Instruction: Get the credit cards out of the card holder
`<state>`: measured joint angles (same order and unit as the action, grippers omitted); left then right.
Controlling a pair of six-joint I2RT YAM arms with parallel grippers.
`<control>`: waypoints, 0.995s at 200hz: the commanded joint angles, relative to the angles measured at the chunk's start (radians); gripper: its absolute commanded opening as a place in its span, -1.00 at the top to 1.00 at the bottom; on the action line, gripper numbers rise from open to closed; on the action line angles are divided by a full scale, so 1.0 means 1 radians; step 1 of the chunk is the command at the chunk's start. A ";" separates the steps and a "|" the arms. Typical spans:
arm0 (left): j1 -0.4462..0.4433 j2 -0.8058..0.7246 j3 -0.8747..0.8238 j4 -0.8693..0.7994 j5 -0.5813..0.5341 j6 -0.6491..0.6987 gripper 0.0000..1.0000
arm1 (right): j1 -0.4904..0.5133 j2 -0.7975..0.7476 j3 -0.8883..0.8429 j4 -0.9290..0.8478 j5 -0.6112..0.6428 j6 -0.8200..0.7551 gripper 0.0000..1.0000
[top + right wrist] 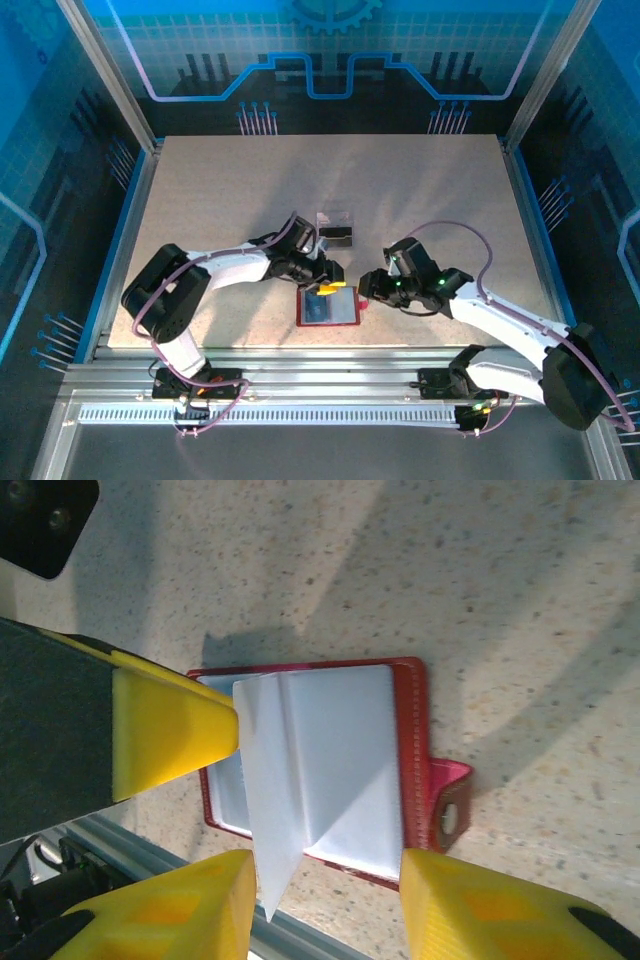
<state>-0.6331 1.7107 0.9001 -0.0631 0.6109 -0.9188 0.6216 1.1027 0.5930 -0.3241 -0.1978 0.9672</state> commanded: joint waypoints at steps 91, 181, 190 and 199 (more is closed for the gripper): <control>-0.063 0.115 0.071 -0.009 0.029 -0.026 0.22 | -0.037 0.039 -0.016 0.014 -0.076 -0.030 0.15; -0.066 0.156 0.067 -0.039 0.032 -0.016 0.18 | -0.035 0.085 -0.002 0.043 -0.096 -0.032 0.17; -0.067 0.159 0.069 -0.050 0.031 -0.011 0.18 | -0.036 0.083 -0.003 0.044 -0.096 -0.031 0.16; -0.069 0.161 0.072 -0.063 0.027 -0.006 0.17 | -0.036 0.081 -0.004 0.043 -0.093 -0.029 0.17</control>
<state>-0.6907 1.8488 0.9474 -0.0662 0.6193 -0.9367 0.5941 1.1786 0.5755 -0.2863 -0.2741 0.9482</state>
